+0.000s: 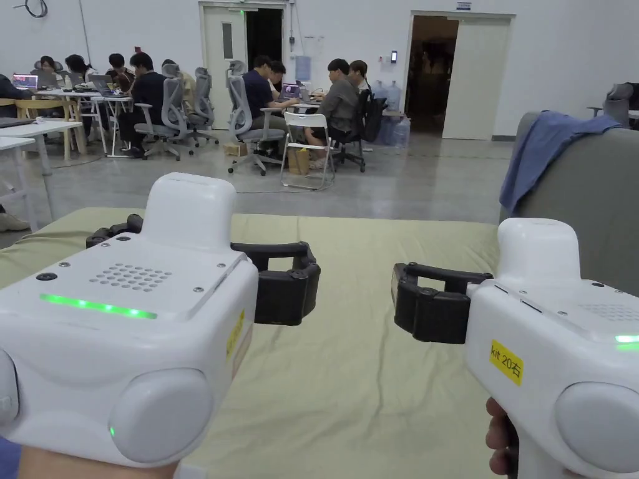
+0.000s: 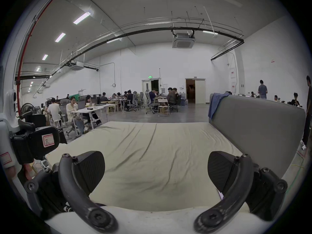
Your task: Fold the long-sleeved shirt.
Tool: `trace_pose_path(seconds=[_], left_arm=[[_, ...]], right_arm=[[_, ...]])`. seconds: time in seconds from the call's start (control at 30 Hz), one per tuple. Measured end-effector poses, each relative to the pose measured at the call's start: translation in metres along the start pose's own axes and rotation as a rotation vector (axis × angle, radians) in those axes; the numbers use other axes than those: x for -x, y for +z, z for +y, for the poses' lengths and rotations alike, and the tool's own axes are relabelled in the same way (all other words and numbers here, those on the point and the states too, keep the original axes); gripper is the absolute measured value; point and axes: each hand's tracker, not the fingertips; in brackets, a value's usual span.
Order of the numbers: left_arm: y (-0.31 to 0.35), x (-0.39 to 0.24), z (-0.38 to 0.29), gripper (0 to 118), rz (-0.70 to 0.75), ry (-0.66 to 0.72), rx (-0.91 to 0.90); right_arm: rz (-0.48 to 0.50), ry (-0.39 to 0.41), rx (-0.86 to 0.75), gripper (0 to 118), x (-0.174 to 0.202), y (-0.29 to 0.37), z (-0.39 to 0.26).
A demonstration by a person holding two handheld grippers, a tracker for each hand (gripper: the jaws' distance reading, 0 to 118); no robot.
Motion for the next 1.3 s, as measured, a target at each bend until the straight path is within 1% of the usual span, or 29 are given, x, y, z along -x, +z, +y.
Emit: trace_pose_path(seconds=[0.13,0.6,0.77,1.03,1.3], left_arm=[[0.0017,0.0001,-0.0009,118,0.006,-0.003,-0.005],[0.0043,0.0036,-0.0002,118,0.011,0.01,-0.013],[0.0037,0.0013,-0.0021,118,0.01,0.004,-0.011],[0.0049,0.0008,-0.0036,118,0.015,-0.002,-0.006],[0.0048,0.0076,-0.0017,118,0.001,0.041,0.0]], right_arm=[[-0.002,-0.026,0.019,118,0.0001,-0.0028,-0.0002],[-0.048,0.014,0.001,118,0.0058,0.0012,-0.0002],[-0.048,0.0,0.014,118,0.0039,0.0005,-0.0011],[-0.06,0.007,0.014,118,0.0045,0.0009,-0.0022],[-0.051,0.01,0.015,118,0.0077,0.0,-0.0002]])
